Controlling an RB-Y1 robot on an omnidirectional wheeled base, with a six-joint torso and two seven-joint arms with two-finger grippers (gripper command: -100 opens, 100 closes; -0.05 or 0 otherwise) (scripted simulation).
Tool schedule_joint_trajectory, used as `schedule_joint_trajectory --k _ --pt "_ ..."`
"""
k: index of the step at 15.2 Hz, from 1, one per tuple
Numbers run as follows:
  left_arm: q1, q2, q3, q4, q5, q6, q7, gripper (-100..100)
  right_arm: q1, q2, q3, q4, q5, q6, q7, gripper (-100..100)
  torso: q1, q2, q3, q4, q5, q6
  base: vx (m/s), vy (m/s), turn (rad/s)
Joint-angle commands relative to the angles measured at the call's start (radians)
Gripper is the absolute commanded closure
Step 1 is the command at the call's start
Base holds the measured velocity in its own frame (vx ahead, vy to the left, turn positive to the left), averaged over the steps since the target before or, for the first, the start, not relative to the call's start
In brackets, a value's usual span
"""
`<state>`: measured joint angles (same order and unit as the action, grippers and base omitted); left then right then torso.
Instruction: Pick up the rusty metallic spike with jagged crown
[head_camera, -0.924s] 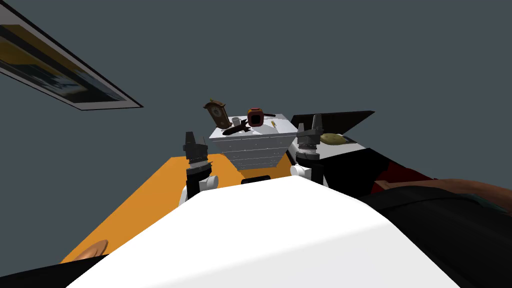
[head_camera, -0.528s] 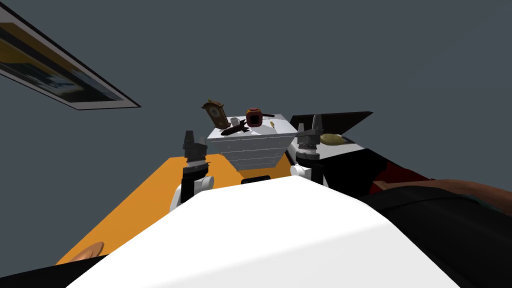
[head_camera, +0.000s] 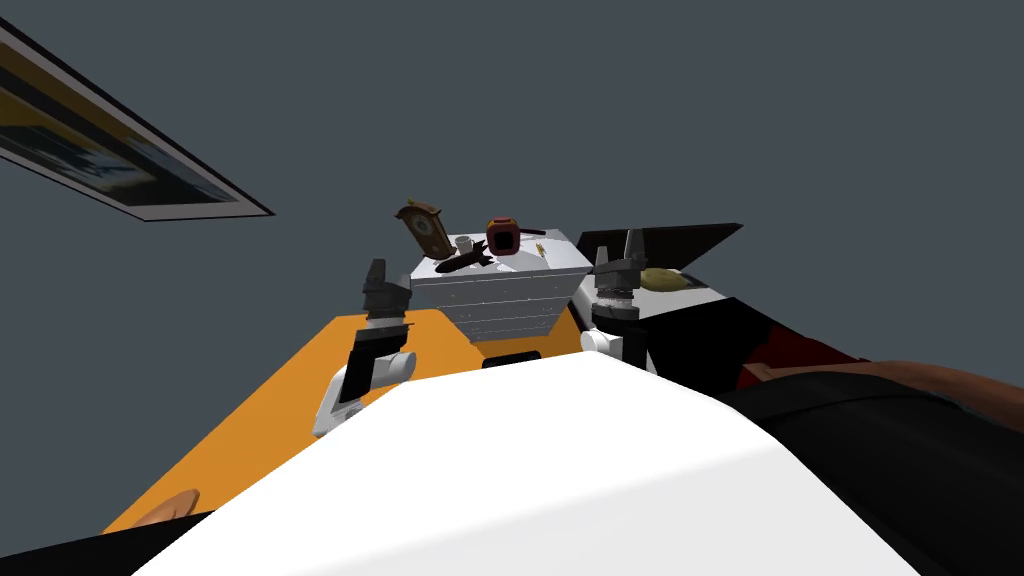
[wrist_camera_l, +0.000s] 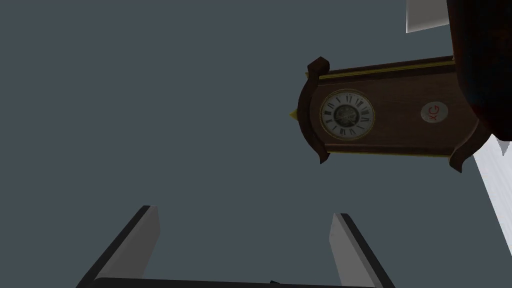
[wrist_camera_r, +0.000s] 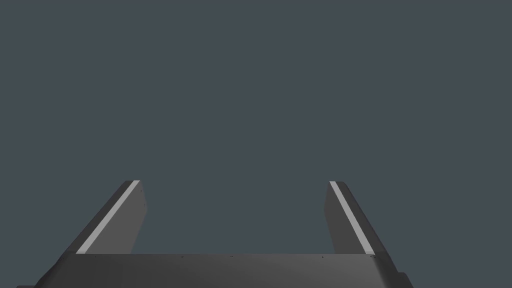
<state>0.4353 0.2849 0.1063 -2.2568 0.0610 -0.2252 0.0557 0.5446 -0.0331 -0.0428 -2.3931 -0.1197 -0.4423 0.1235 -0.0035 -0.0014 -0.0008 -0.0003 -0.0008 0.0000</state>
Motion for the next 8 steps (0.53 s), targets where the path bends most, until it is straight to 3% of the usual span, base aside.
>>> schedule_joint_trajectory --k 1,4,5,6,7,8 --pt "-0.009 0.044 0.016 -0.001 0.03 0.05 0.033 -100 0.0 0.0 0.0 0.0 0.0 0.0 0.0 0 0.0 0.0 0.0 0.0 0.0 0.0 0.024 -0.058 -0.008" --pt "-0.016 0.078 0.028 -0.002 0.053 0.091 0.057 -100 0.0 0.0 0.0 0.0 0.0 0.0 0.0 0 -0.001 0.0 0.0 0.0 0.0 0.0 0.022 -0.058 -0.006" --pt "-0.023 0.112 0.041 -0.003 0.077 0.121 0.082 -100 0.0 0.0 0.0 0.0 0.0 0.0 0.0 0 -0.001 0.0 0.0 0.0 0.0 0.0 0.017 -0.072 -0.011" --pt "-0.023 0.112 0.041 -0.003 0.077 0.131 0.082 -100 0.0 0.0 0.0 0.0 0.0 0.0 0.0 0 -0.001 0.0 0.0 0.0 0.0 0.0 0.016 -0.068 -0.004" --pt "-0.03 0.147 0.055 -0.004 0.102 0.159 0.109 -100 0.0 0.0 0.0 0.0 0.0 0.0 0.0 0 -0.001 0.0 0.0 0.0 0.0 0.0 0.022 -0.068 -0.009" --pt "-0.03 0.147 0.055 -0.004 0.102 0.173 0.109 -100 0.0 0.0 0.0 0.0 0.0 0.0 0.0 0 -0.001 0.0 0.0 0.0 0.0 0.0 0.023 -0.061 -0.005"
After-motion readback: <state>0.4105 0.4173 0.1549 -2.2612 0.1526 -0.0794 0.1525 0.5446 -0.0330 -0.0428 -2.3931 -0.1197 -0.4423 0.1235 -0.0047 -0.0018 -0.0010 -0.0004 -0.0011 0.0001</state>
